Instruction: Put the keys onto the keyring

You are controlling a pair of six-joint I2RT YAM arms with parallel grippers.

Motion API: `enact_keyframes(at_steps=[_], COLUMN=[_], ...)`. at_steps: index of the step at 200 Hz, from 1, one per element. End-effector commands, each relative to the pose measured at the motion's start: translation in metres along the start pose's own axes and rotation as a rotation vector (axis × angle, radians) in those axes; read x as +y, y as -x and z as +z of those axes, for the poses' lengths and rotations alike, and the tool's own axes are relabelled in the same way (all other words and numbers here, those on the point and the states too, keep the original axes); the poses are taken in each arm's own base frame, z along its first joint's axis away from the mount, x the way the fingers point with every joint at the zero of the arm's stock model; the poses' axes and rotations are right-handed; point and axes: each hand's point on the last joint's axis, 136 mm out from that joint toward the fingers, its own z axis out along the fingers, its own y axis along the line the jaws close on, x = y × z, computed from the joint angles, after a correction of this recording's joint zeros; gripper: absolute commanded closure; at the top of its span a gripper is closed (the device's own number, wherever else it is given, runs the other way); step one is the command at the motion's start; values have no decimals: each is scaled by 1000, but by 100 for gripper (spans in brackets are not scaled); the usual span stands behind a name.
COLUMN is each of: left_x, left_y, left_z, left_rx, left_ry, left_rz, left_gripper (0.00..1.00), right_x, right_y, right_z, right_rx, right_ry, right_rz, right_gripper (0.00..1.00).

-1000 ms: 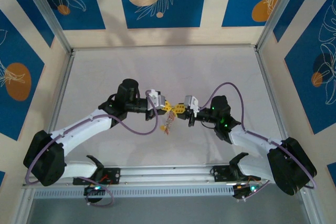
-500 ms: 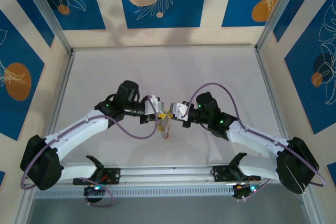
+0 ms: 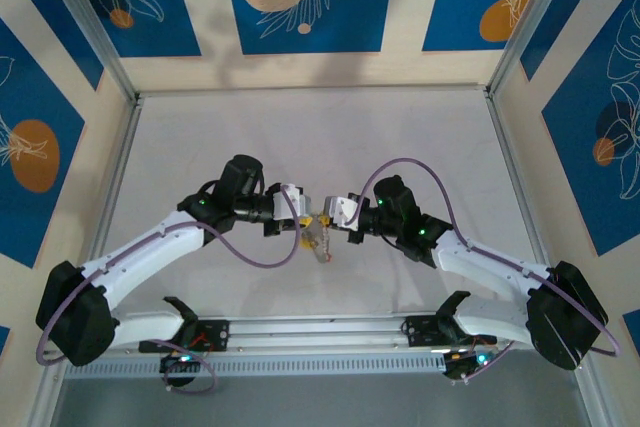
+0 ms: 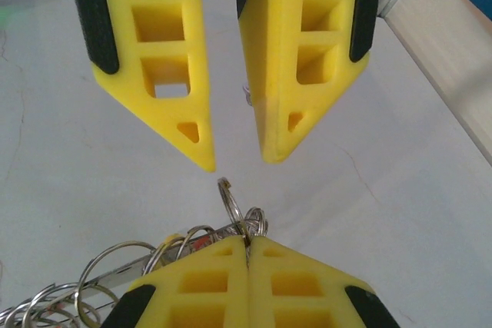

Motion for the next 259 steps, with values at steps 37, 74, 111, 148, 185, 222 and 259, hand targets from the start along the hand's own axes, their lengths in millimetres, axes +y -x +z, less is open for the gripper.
enact_keyframes(at_steps=[37, 74, 111, 148, 185, 222, 259], left_x=[-6, -12, -16, -12, 0, 26, 40], left_y=[-7, -13, -15, -28, -43, -53, -63], left_z=[16, 24, 20, 19, 22, 17, 11], left_rx=[-4, -18, -19, 1, 43, 57, 72], left_ry=[-35, -69, -65, 12, 97, 255, 344], left_rz=[-19, -73, -90, -103, -146, -216, -283], left_gripper=[76, 74, 72, 71, 69, 65, 60], right_x=[-6, -3, -4, -24, -88, -105, -51], right_y=[19, 11, 5, -8, -39, -128, -176], right_z=[-5, -4, -4, -6, -32, -98, -101], right_rx=[-101, -93, -82, -12, 140, 341, 536], right_ry=[-14, -10, -15, -100, -426, -700, -533], right_rz=[18, 39, 46, 91, 445, 1487, 2079], right_gripper=[100, 100, 100, 100, 61, 65, 75])
